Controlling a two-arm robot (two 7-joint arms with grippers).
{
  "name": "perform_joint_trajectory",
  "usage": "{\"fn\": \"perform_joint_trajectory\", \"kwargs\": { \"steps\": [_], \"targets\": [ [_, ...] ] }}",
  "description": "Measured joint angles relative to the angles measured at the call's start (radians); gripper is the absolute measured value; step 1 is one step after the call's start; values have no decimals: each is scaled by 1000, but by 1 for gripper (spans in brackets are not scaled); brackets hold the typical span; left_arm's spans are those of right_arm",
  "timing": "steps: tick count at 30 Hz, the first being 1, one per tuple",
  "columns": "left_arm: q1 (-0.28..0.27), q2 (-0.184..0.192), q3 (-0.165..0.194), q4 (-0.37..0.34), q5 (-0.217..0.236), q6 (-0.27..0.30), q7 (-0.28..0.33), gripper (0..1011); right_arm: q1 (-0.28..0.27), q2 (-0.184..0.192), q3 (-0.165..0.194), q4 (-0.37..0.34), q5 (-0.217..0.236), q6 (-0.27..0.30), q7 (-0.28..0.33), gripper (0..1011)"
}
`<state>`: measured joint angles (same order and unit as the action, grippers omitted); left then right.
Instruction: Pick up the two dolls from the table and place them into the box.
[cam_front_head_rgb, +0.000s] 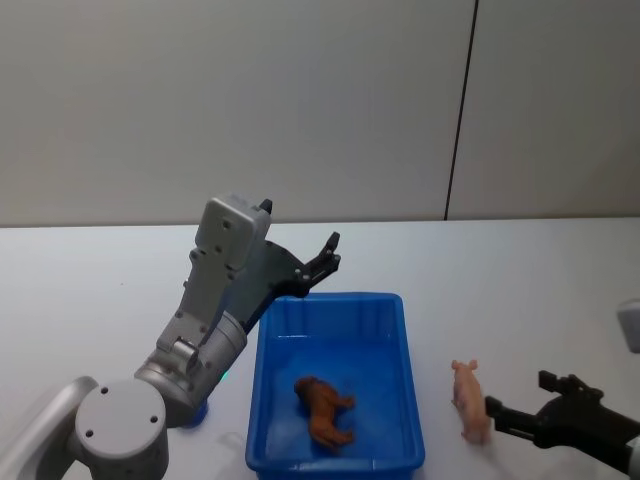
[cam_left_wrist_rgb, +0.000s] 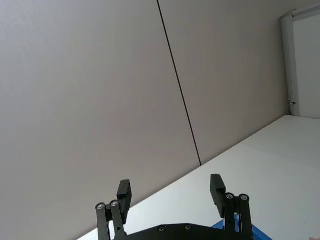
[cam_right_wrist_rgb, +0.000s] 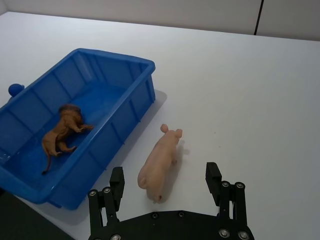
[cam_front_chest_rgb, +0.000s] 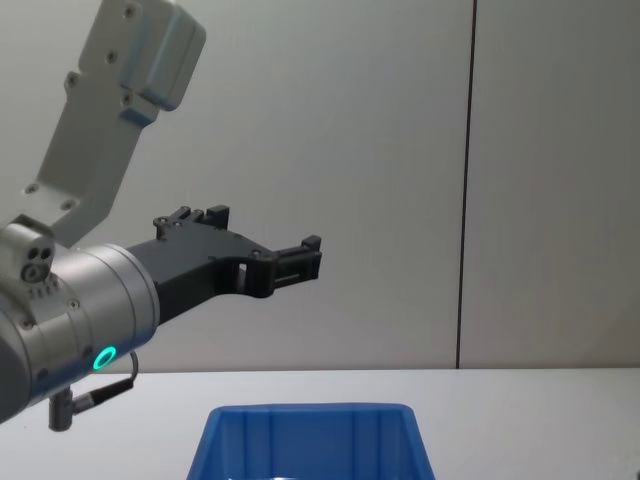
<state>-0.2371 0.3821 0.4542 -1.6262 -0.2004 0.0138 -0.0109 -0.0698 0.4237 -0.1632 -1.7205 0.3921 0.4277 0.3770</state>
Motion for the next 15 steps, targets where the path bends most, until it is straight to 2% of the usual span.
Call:
{"fn": "perform_joint_trajectory", "kwargs": {
  "steps": [9,15],
  "targets": [
    [0,0,0,0,0,0,0,1000,55,-60,-53,84,-85,-10,-5,1001],
    [0,0,0,0,0,0,0,1001,79,-86,-75,123,-123,-11,-8,1001]
  ]
}}
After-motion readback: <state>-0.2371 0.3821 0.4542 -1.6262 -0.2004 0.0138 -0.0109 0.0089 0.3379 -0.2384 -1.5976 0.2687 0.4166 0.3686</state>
